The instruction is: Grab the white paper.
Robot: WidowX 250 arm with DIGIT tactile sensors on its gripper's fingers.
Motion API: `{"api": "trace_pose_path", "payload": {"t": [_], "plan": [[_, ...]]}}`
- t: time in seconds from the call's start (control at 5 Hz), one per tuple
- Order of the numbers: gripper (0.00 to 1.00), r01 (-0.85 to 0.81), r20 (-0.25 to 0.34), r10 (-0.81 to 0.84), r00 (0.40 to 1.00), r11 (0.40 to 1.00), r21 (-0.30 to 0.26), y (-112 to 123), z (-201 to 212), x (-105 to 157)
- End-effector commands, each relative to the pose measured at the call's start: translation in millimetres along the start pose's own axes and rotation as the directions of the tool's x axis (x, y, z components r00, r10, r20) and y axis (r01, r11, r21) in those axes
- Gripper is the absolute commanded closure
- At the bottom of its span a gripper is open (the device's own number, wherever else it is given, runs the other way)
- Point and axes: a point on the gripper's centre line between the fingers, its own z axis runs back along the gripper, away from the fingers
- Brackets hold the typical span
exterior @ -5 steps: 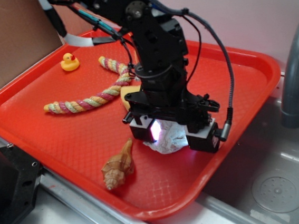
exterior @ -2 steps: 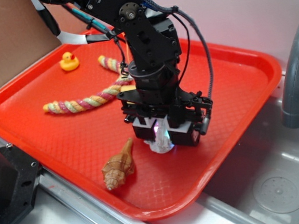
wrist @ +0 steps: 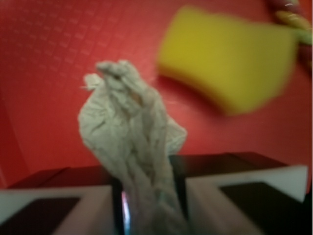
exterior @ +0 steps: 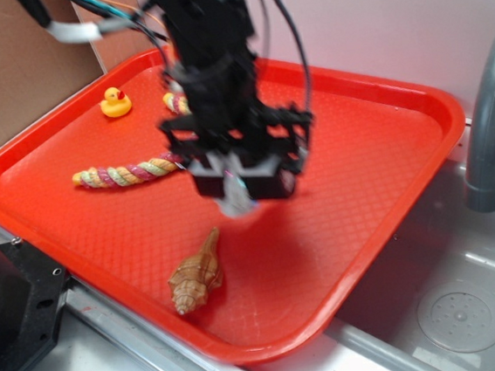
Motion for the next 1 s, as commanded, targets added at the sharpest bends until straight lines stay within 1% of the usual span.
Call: {"api": "trace_pose_path", "payload": {"t": [0.0,0.2,0.4,0.6,0.8], "plan": [[1.0,0.1,0.085,-0.103,0.991,0.994,0.031,40,104,24],[1.0,0.085,0.104,-0.086,0.991,0.996,0.013,68,136,40],[1.0,0.05,0.151,-0.05,0.987,0.999,0.005,95,155,52],[1.0,0.027,0.163,-0.023,0.986,0.999,-0.024,104,157,63],[1.0,-0.024,0.164,0.021,0.986,1.0,0.012,104,150,73]]}}
